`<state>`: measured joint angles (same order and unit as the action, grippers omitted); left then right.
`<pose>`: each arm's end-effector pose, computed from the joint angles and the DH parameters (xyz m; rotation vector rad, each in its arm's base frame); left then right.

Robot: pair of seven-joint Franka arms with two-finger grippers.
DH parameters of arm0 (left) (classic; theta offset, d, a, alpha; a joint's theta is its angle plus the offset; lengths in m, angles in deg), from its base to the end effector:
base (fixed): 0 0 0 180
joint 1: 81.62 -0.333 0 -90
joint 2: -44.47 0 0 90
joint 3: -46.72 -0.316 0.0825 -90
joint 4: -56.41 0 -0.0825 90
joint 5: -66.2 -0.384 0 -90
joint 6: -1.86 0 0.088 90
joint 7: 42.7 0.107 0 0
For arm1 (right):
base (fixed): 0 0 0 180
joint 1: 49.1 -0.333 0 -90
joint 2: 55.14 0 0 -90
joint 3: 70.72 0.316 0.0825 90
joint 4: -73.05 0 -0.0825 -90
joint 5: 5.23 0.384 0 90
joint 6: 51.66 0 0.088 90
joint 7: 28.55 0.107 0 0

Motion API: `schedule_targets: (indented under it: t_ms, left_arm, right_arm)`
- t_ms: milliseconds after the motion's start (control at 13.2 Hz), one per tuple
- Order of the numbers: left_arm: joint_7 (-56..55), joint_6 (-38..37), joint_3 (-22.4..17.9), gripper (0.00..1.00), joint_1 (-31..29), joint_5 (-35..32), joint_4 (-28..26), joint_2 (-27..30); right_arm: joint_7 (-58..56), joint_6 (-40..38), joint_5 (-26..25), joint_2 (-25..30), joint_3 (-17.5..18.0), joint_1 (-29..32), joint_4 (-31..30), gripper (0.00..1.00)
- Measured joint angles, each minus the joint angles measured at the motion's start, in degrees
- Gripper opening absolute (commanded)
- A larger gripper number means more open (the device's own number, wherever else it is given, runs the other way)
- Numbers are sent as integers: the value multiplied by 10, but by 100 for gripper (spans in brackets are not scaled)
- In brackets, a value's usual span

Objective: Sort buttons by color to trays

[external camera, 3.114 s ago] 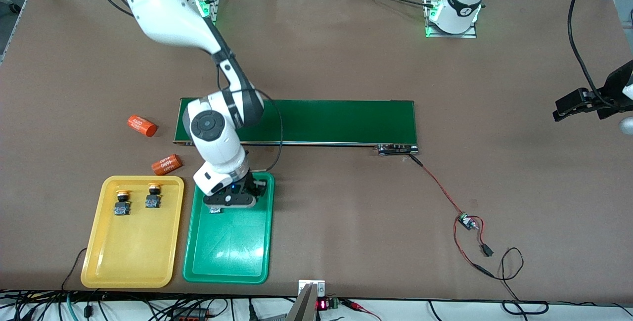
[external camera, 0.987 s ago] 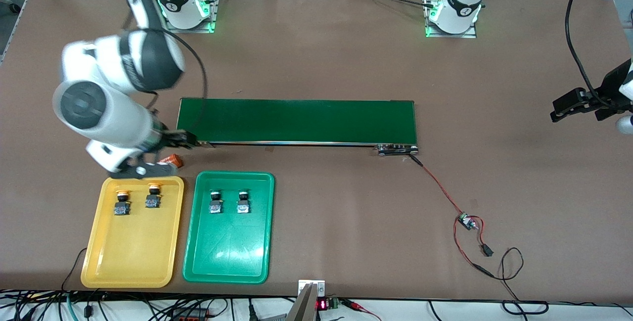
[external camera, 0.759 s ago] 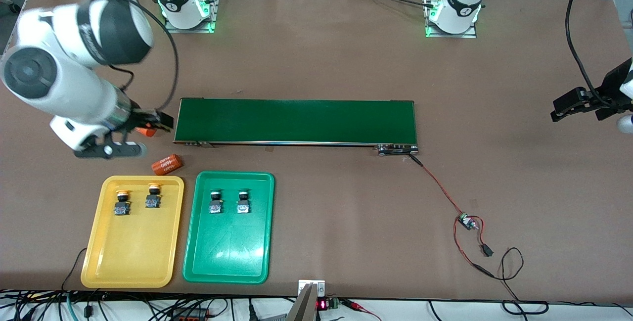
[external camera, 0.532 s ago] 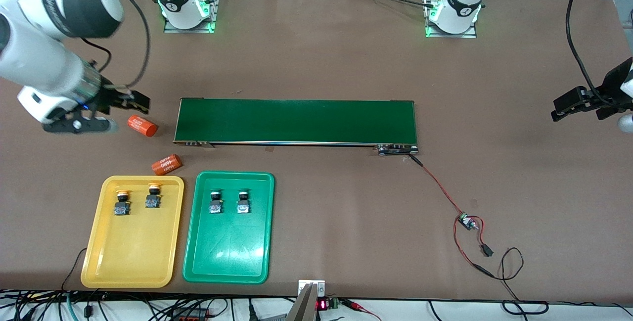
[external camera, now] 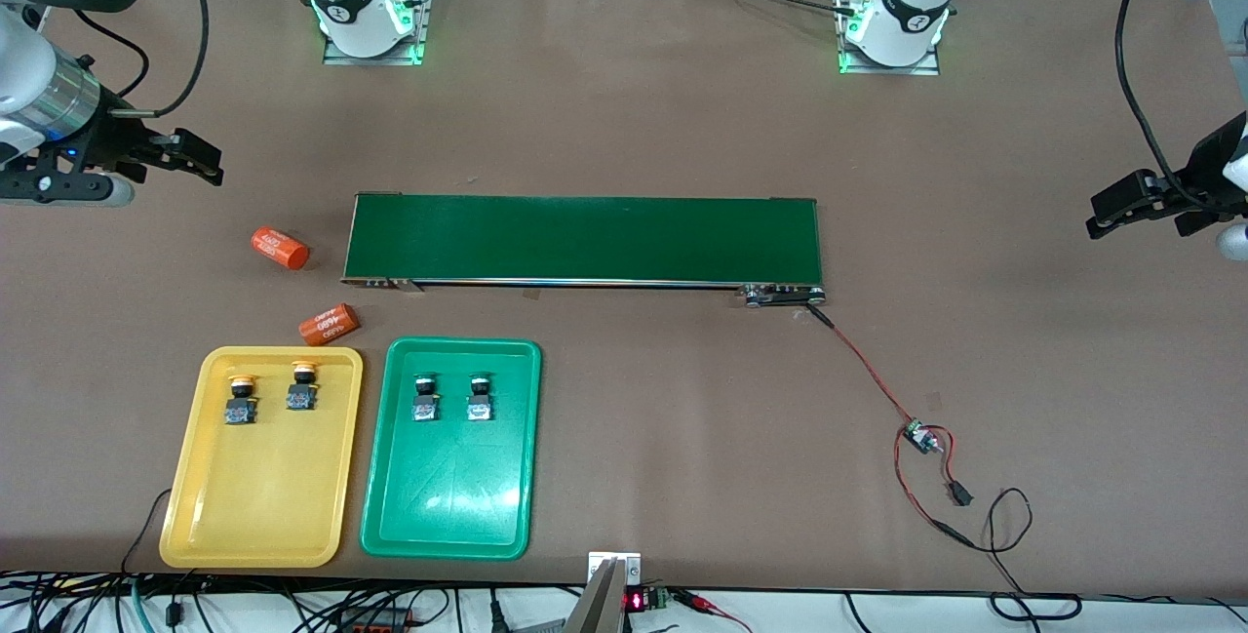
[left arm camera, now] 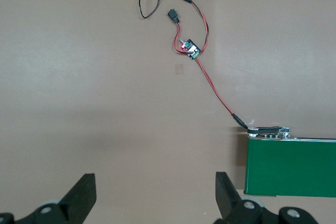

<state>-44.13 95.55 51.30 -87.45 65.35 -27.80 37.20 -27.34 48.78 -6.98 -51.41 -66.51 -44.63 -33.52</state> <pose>0.5995 0.0177 0.6053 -3.1355 -0.0736 -0.0611 0.5380 -0.0043 0.5382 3.1057 -0.0307 -0.0649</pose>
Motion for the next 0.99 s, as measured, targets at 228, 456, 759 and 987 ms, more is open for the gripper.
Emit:
schedule_targets:
  t_ms: [228, 456, 759, 987]
  left_arm:
    - [0, 0, 1, 100, 0, 0, 0, 0]
    - [1, 0, 2, 100, 1, 0, 0, 0]
    - [1, -3, 2, 100, 1, 0, 0, 2]
    - [1, -4, 3, 100, 1, 0, 0, 4]
  right_arm:
    - [-5, -49, 3, -18, -23, 0, 61, 100]
    - [-10, -67, 10, -17, -26, -5, 82, 100]
    - [-10, -70, 22, -17, -26, -19, 84, 100]
    - [-10, -70, 22, -17, -26, -19, 84, 100]
